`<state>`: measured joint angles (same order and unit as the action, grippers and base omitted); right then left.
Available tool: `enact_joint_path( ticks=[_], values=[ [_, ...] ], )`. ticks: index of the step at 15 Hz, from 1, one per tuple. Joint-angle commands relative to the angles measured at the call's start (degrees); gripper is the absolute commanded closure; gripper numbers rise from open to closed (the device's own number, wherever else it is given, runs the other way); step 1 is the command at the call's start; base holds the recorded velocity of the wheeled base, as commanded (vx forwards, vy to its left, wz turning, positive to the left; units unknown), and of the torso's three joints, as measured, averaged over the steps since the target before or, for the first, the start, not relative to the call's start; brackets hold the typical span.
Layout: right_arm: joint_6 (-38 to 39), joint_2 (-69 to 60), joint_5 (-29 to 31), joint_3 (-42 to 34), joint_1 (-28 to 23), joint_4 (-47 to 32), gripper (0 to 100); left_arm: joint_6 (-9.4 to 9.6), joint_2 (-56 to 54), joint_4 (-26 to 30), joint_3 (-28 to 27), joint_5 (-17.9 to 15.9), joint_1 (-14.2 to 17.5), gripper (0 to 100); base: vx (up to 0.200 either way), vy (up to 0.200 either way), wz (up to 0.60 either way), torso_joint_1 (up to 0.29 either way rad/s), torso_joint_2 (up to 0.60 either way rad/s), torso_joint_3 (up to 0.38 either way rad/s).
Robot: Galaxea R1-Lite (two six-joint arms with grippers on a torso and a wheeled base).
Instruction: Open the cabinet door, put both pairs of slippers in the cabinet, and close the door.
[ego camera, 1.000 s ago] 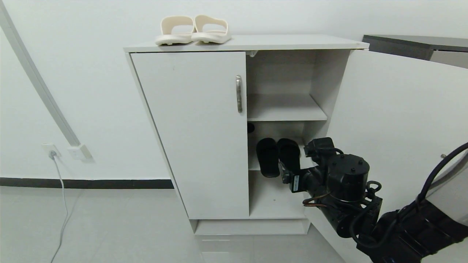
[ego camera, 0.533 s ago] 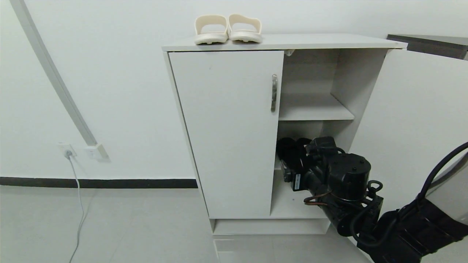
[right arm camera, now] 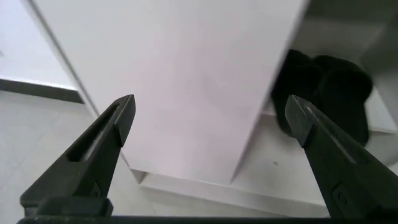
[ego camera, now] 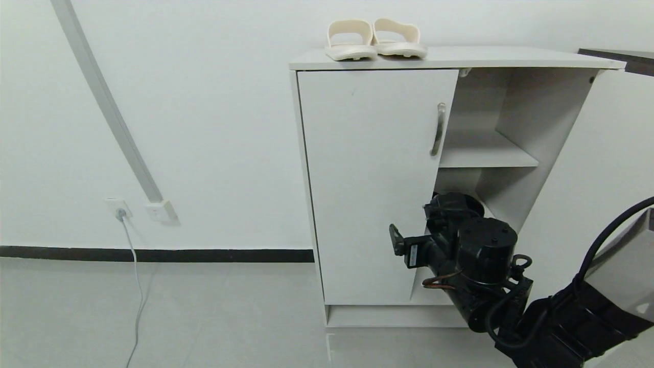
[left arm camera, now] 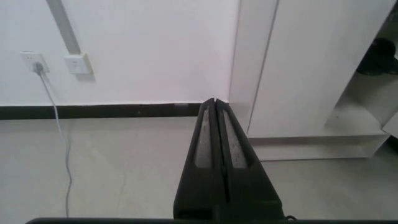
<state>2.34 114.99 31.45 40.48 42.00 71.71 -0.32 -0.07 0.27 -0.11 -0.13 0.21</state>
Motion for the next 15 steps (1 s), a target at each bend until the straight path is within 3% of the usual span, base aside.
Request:
enact_joint_path(
  ticks=[1,15],
  values=[
    [0.03,0.49,0.01,-0.06,0.02,-0.07,0,-0.12,0.07,0.00,0.02,0.13,-0.03,100,0.000,0.000,0.00,0.000,0.00,0.000],
    [-2.60,0.58,-0.69,-2.43,-0.16,3.71,0,0.05,0.07,0.00,0.02,0.13,-0.03,100,0.000,0.000,0.00,0.000,0.00,0.000]
  ],
)
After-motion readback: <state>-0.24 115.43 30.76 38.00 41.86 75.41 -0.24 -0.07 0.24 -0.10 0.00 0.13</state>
